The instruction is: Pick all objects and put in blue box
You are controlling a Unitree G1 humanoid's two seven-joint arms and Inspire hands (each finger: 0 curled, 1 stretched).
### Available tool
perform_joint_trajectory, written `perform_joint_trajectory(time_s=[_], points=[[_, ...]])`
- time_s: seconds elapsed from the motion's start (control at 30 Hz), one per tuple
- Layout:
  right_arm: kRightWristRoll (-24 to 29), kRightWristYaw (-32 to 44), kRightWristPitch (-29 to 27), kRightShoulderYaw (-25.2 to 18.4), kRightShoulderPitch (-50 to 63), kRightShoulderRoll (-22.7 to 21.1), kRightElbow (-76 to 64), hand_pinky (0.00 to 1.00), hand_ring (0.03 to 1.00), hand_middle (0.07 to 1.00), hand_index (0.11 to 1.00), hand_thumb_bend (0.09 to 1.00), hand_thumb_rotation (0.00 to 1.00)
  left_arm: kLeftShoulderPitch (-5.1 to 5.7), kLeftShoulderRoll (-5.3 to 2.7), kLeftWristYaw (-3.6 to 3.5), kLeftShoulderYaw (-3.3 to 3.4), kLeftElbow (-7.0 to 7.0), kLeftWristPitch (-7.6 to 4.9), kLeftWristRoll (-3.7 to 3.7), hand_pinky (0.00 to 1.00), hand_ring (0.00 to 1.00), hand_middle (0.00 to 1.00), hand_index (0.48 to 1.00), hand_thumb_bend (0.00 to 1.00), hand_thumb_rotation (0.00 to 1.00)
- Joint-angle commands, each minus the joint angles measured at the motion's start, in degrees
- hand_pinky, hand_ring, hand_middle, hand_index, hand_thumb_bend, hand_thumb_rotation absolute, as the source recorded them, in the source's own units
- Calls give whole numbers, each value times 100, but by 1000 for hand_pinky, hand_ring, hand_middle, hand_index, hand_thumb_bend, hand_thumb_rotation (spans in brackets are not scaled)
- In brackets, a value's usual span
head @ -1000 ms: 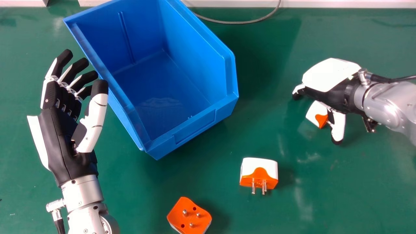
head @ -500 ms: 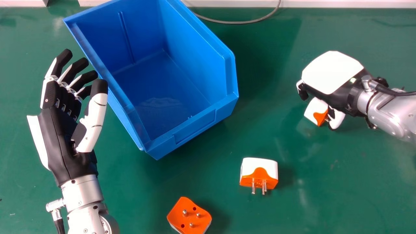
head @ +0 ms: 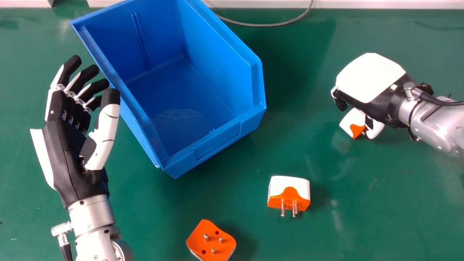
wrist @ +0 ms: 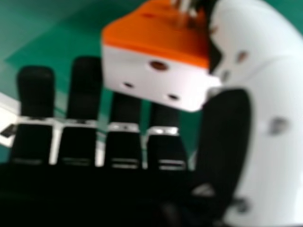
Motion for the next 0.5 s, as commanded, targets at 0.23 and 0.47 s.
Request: perform_joint_trajectory(time_s=[0.23, 0.47], points=[[123, -21, 99, -179, -103, -112, -102, 295, 427, 537, 542, 496, 0, -47, 40, -21, -3, 34, -123, 27, 638, 696, 764, 806, 657, 433], [306, 41, 92, -364, -53, -158, -261, 290, 423, 537, 535, 492, 0, -41, 28, -21, 0, 39, -155, 34, 640, 697, 765, 807, 660, 437]])
